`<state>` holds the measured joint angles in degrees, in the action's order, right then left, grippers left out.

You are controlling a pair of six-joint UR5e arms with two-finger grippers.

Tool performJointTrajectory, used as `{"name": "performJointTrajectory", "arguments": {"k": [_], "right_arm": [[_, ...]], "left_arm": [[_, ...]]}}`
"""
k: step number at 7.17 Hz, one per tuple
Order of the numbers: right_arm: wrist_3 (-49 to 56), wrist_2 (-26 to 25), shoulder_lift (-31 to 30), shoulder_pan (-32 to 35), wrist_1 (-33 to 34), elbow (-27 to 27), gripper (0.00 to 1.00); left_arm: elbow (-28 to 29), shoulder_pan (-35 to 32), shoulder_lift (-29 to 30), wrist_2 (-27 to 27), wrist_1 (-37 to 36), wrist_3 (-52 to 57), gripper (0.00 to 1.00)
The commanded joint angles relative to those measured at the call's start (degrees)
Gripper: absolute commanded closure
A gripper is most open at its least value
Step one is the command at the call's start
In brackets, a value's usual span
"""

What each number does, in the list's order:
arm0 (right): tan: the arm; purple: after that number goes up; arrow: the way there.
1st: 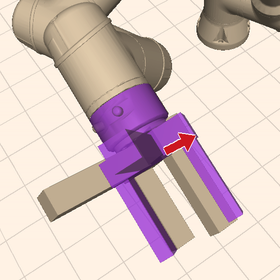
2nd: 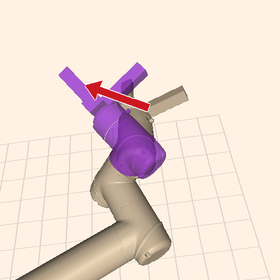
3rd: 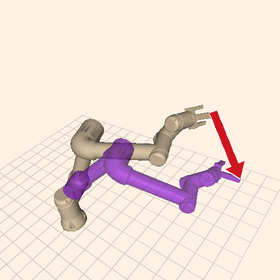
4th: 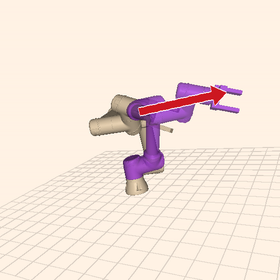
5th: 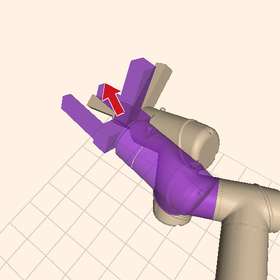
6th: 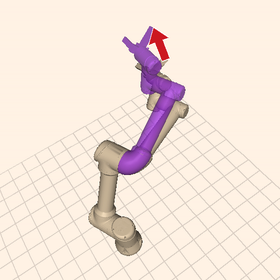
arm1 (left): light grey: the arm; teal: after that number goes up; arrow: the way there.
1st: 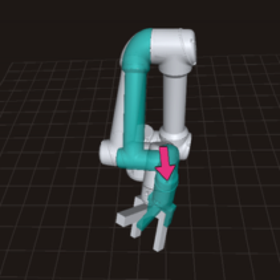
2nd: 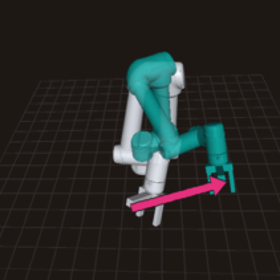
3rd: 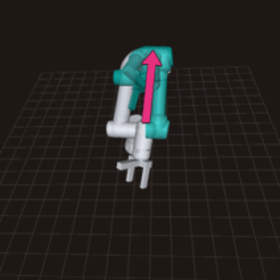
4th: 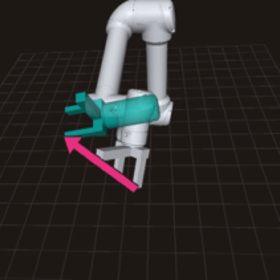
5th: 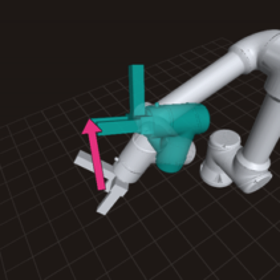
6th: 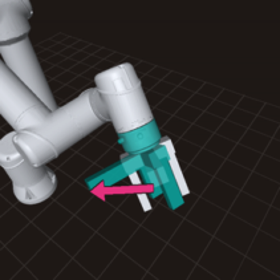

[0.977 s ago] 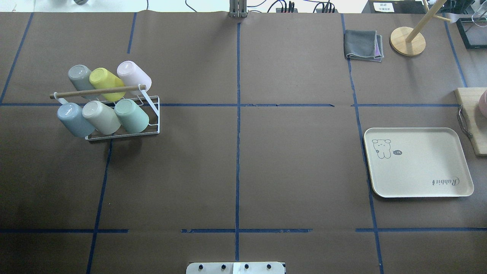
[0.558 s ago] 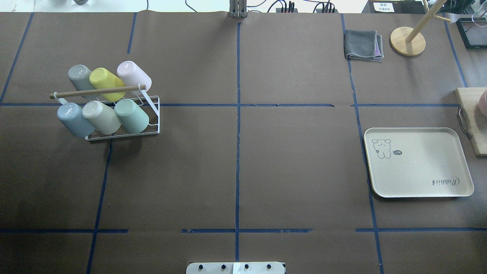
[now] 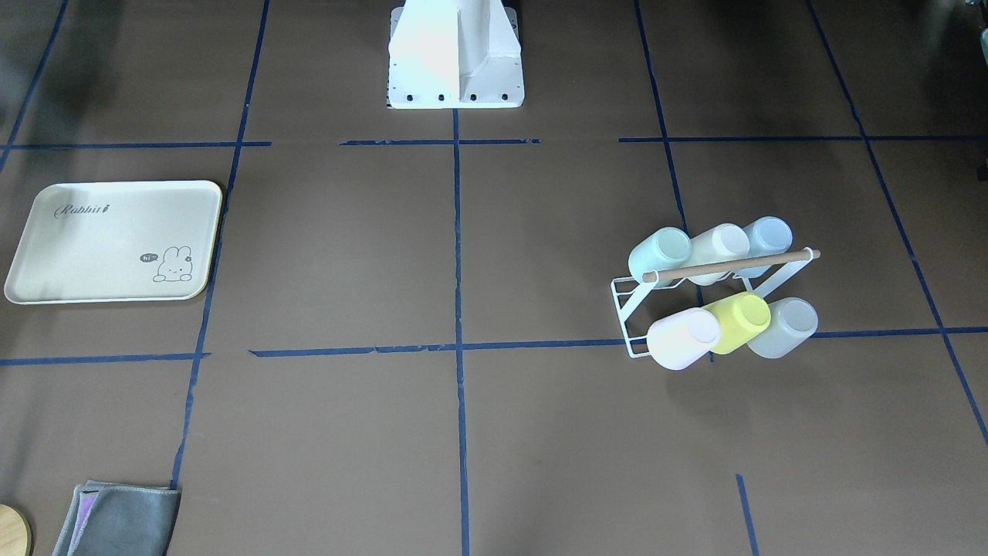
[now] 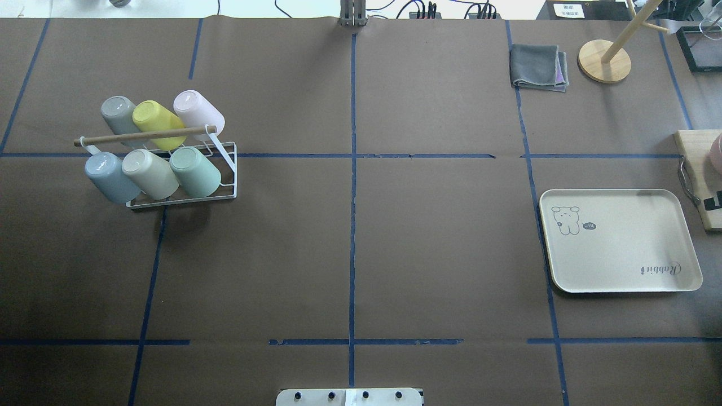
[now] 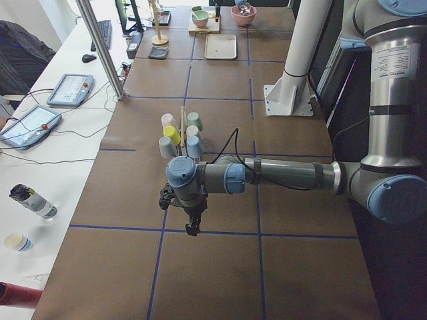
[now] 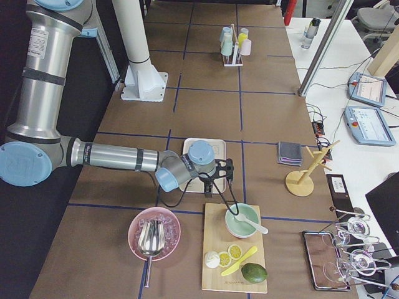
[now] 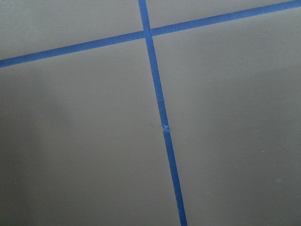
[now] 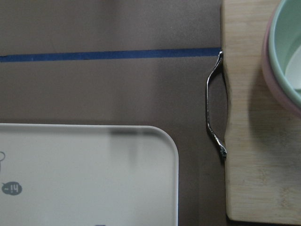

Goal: Pick up and place green cup on tray

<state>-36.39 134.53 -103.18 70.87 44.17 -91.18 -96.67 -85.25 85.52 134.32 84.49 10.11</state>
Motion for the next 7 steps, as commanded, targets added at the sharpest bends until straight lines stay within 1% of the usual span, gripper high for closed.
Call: {"name": "performJointTrajectory", "arguments": {"k": [1, 2, 5, 7], "right_arm": [[-6.0, -0.5, 0.0, -4.6, -11.7, 6.3, 0.13], [-5.8, -0.5, 0.0, -6.0, -11.7, 6.4, 0.2], [-5.3, -0.5, 0.0, -7.7, -11.7, 8.8, 0.3], [-5.2, -1.0, 0.1, -8.6, -11.7, 9.4, 0.37]], "left_arm": [[0.1, 0.0, 0.1, 0.0, 0.1, 0.0, 0.0], [0.1, 0.0, 0.1, 0.0, 0.1, 0.0, 0.0], [0.3, 0.0, 0.3, 0.0, 0.1, 0.0, 0.0], [0.3, 0.0, 0.3, 0.0, 0.1, 0.0, 0.0]]}}
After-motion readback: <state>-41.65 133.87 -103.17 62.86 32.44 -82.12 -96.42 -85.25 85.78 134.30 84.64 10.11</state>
